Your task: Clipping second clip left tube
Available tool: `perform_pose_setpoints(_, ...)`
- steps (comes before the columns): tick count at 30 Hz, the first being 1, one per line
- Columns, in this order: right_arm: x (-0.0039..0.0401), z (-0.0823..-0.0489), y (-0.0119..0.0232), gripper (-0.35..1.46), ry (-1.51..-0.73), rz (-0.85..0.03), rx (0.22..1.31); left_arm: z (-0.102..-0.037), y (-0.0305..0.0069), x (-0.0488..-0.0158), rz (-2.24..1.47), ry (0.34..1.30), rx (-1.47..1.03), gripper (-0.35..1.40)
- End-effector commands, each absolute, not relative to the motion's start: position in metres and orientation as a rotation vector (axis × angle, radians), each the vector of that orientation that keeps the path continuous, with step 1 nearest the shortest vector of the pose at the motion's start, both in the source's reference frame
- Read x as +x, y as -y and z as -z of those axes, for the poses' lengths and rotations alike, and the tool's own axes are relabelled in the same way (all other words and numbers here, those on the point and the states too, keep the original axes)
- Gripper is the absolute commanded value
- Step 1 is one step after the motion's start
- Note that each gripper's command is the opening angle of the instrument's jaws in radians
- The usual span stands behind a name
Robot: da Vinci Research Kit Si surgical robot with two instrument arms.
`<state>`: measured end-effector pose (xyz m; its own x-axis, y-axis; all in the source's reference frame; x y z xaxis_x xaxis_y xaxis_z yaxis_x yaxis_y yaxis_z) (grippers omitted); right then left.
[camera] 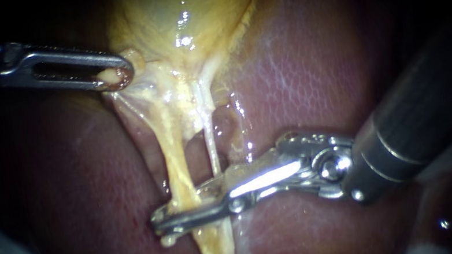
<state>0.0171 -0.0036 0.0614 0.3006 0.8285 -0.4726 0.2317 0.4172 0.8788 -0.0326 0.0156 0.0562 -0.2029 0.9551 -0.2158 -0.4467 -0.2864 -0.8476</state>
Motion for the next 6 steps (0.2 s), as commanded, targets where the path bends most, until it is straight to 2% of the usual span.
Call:
perform_pose_setpoints(1, 0.0172, -0.0614, 0.0037, -0.35, -1.239, -0.531, 1.11, -0.0563, -0.0155, -0.0326, -1.699, 0.795, -0.936, -0.35)
perform_pose_setpoints(3, 0.0172, -0.0614, 0.0037, -0.35, -1.242, -0.526, 1.106, -0.0563, -0.0156, -0.0326, -1.699, 0.795, -0.936, -0.35)
perform_pose_setpoints(5, 0.0174, -0.0616, 0.0037, -0.35, -1.281, -0.459, 1.043, -0.0563, -0.0156, -0.0326, -1.7, 0.795, -0.936, -0.35)
perform_pose_setpoints(6, 0.0175, -0.0618, 0.0037, -0.19, -1.301, -0.439, 1.001, -0.0563, -0.0156, -0.0326, -1.7, 0.795, -0.936, -0.35)
